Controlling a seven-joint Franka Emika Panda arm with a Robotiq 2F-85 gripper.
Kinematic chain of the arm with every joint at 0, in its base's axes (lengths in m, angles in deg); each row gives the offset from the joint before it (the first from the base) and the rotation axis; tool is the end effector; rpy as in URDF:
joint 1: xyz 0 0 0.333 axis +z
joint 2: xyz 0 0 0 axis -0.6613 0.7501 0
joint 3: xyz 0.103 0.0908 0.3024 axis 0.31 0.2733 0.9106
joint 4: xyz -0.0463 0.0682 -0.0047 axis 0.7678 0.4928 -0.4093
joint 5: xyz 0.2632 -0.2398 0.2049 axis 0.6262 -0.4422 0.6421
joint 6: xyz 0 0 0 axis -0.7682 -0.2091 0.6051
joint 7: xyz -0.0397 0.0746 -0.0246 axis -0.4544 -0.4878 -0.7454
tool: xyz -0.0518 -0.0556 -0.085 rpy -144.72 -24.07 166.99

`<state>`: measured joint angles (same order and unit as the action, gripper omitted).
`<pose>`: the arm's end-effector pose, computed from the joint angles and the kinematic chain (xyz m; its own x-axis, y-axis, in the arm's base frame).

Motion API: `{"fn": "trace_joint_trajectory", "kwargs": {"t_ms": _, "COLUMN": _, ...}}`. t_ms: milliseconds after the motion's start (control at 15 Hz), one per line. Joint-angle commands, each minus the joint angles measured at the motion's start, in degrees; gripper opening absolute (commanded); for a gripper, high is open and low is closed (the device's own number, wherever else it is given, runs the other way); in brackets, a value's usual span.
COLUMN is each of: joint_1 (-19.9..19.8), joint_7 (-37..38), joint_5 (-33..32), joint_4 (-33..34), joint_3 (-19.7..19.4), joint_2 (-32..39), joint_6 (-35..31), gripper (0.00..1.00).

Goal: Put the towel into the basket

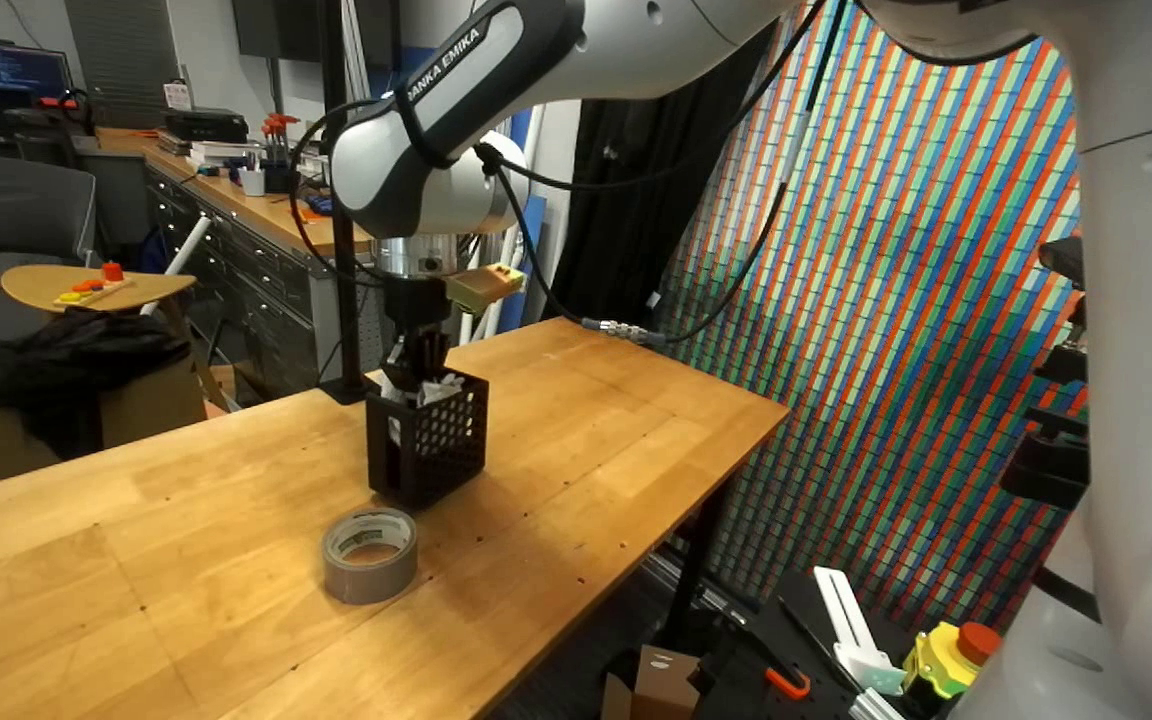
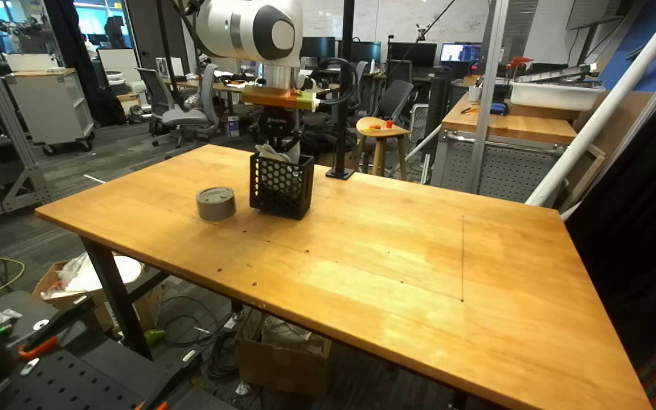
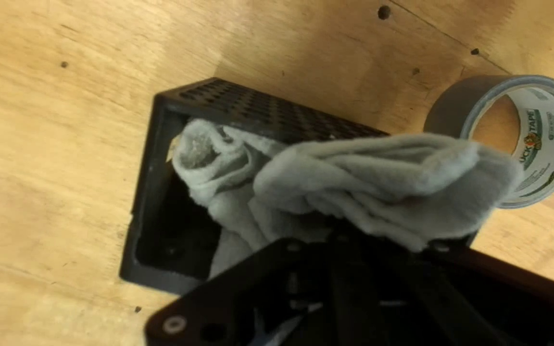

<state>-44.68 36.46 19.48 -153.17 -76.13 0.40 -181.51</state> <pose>0.6572 0.0257 0.2908 0.8770 0.4778 -0.0504 0.4744 -0.8777 -0.0674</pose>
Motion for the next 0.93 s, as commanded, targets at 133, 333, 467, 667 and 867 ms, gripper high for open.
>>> {"fn": "trace_joint_trajectory", "kwargs": {"t_ms": 133, "joint_1": 3.1, "joint_7": 5.1, "joint_5": -8.2, "joint_4": 0.5, "joint_3": -2.2, "joint_2": -8.2, "joint_6": 5.8, "gripper": 0.0}}
{"fn": "trace_joint_trajectory", "kwargs": {"t_ms": 333, "joint_1": 3.6, "joint_7": 6.4, "joint_5": -10.3, "joint_4": 1.0, "joint_3": -2.3, "joint_2": -10.5, "joint_6": 8.6, "gripper": 0.0}}
{"fn": "trace_joint_trajectory", "kwargs": {"t_ms": 467, "joint_1": 3.7, "joint_7": 6.9, "joint_5": -10.2, "joint_4": 0.9, "joint_3": -2.2, "joint_2": -11.7, "joint_6": 10.6, "gripper": 0.0}}
{"fn": "trace_joint_trajectory", "kwargs": {"t_ms": 667, "joint_1": 4.1, "joint_7": 7.9, "joint_5": -9.6, "joint_4": -0.1, "joint_3": -1.9, "joint_2": -12.5, "joint_6": 11.9, "gripper": 0.0}}
{"fn": "trace_joint_trajectory", "kwargs": {"t_ms": 867, "joint_1": 4.6, "joint_7": 8.8, "joint_5": -9.0, "joint_4": -1.5, "joint_3": -1.6, "joint_2": -12.7, "joint_6": 11.5, "gripper": 0.0}}
